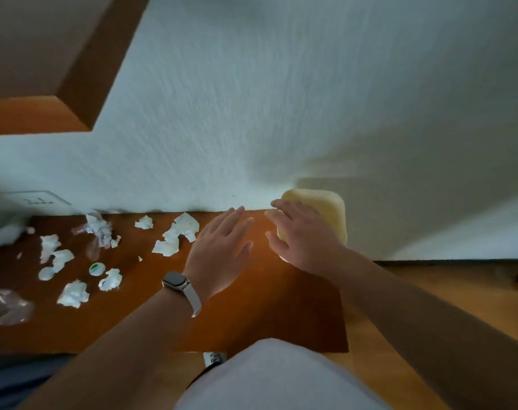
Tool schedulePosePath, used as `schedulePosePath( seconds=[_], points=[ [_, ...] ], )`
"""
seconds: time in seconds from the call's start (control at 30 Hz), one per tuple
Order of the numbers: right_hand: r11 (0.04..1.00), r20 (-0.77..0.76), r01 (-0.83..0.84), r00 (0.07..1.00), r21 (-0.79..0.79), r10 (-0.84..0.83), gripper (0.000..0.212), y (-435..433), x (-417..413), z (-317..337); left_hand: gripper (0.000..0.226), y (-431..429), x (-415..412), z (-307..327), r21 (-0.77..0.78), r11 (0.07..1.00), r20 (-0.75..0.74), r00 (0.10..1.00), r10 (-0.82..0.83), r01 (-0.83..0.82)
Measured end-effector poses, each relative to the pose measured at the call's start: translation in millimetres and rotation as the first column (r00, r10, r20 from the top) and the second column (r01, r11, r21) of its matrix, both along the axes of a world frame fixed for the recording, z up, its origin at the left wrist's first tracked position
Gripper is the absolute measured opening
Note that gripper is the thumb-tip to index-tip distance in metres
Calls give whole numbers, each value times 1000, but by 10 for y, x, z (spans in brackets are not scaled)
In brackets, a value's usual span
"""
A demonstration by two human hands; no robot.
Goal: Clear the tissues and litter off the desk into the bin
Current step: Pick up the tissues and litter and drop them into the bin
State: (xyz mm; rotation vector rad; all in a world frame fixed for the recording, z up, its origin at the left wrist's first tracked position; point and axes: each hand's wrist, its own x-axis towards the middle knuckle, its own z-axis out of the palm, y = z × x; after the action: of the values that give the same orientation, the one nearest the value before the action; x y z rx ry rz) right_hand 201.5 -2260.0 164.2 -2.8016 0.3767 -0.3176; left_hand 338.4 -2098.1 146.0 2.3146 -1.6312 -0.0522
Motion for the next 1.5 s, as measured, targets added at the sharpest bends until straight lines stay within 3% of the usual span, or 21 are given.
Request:
schedulePosePath(
  seconds=[0.17, 0.3, 0.57, 0.87, 1.1, 1.27, 1.5],
  points=[
    [971, -60, -237, 970, -37, 234, 41, 349, 482, -51, 46, 698, 184, -87, 63, 972, 47, 974, 223, -225],
    [938, -131, -337, 937, -83, 325, 43, 677, 859, -173, 48, 1221, 312, -239, 158, 909, 57, 923, 381, -385],
    [873, -251, -479, 860, -96, 444, 47, 1223, 1402, -598, 47, 1853, 421, -776, 275, 840, 34, 878, 478, -468],
    [906, -374, -407, 863, -118, 339, 48, 1508, 1979, -1047, 43, 2079, 594, -1257, 334, 858, -123, 885, 449, -390],
    [946, -457, -298, 864, -130, 210, 46, 1613, 2128, -1259, 30, 2086, 754, -1343, 245, 914, -141, 920, 364, -324],
    [968, -453, -205, 884, -146, 119, 30, 1679, 2135, -1341, 18, 2079, 877, -1383, 144, 947, -174, 935, 310, -287],
    [988, -385, -152, 914, -39, 126, 34, 1742, 1912, -1237, 20, 2041, 939, -1426, 64, 973, -171, 958, 230, -223]
  ],
)
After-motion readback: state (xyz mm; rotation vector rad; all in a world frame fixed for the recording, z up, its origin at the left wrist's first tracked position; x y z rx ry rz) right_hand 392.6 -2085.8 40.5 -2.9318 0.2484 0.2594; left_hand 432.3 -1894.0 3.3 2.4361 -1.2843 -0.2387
